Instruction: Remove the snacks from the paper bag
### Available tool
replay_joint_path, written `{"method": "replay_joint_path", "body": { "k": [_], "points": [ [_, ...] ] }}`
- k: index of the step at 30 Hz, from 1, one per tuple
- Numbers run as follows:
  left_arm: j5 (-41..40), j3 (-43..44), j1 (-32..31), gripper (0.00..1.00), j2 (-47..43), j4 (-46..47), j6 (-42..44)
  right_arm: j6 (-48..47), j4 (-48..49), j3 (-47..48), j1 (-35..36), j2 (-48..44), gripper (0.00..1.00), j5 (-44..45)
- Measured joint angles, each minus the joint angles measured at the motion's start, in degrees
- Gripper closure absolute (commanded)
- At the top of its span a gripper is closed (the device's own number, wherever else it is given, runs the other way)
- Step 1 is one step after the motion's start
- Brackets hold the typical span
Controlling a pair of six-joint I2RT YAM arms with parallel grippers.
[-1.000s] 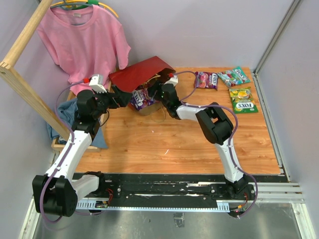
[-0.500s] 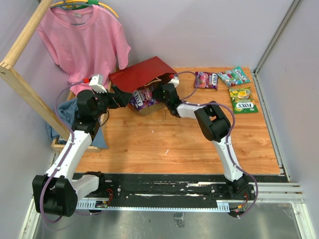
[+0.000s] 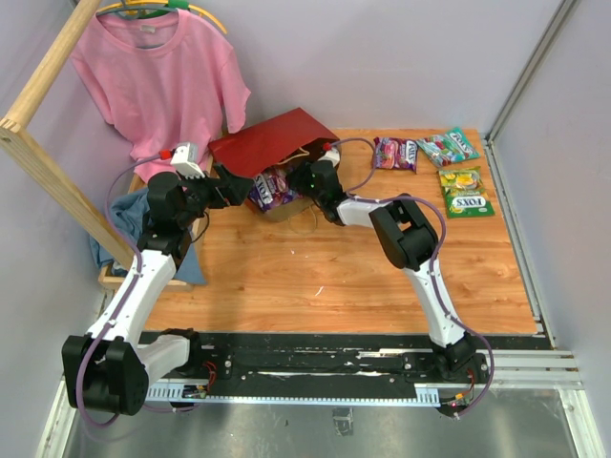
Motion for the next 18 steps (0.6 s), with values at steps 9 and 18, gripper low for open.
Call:
{"method": "replay_joint_path", "body": {
  "k": [9,18],
  "points": [
    [-0.3,0.0,0.0,0.00,0.0,0.0,0.0,1.5,1.9,-1.0,-0.1,0.0,0.70,-2.3],
    [-0.5,0.0,0.0,0.00,0.0,0.0,0.0,2.9,4.9,-5.3,-0.1,-1.5,0.95,-4.9]
  ]
}}
